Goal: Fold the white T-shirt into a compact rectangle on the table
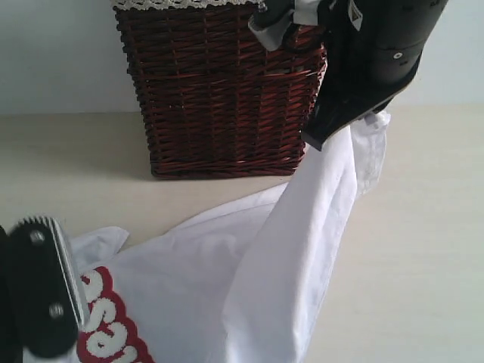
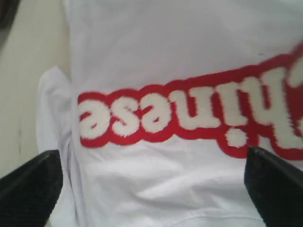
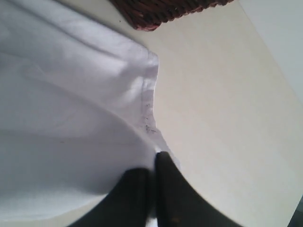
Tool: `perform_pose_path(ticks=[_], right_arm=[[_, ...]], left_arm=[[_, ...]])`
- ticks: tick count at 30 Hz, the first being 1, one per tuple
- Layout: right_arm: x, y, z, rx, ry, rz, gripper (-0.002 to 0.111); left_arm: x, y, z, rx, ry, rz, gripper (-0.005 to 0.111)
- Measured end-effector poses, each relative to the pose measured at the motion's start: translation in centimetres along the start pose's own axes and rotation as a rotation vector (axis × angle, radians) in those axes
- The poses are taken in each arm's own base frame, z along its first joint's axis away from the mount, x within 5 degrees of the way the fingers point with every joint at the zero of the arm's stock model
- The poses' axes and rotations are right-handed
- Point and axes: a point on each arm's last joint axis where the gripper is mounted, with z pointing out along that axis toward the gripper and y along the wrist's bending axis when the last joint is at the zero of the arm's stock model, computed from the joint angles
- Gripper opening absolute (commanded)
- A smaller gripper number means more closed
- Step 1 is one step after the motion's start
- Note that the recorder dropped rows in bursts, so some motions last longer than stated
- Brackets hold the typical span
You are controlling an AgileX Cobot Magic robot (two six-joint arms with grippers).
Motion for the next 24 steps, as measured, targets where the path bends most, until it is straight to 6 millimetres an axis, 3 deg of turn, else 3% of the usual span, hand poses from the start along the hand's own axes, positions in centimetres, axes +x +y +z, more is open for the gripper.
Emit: perform_pose_path(ticks=[5, 8, 14, 17, 20, 24], right_arm=[[0.4, 0.3, 0.6, -0.003, 0.03, -0.018, 0.055], [0.4, 0.3, 0.6, 0.006, 0.03, -0.008, 0.065], [0.4, 0.0, 0.6, 0.032, 0.027, 0.027, 0.065], [0.5, 0.3, 0.4, -0.004, 0.024, 0.045, 0.062], [0.7, 1.0, -0.1, -0.107, 0.017, 0.032, 0.049], [0.6, 2.2, -0.5, -0.242, -0.008, 0.002, 0.033]], left_arm=[[1.0, 2.4, 1.7, 0.117, 0.114, -0.336, 0.093], [1.0, 3.4, 2.6, 0.168, 0.112, -0.467, 0.092], [0.6, 4.3, 3.8, 0.172, 0.101, -0.54, 0.092], [0.1, 4.1, 5.4, 0.18, 0.121, -0.534, 0.092], [-0.2, 4.0, 7.1, 0.169, 0.142, -0.51, 0.092], [0.4, 5.4, 11.9, 0.109, 0.355, -0.569, 0.089]])
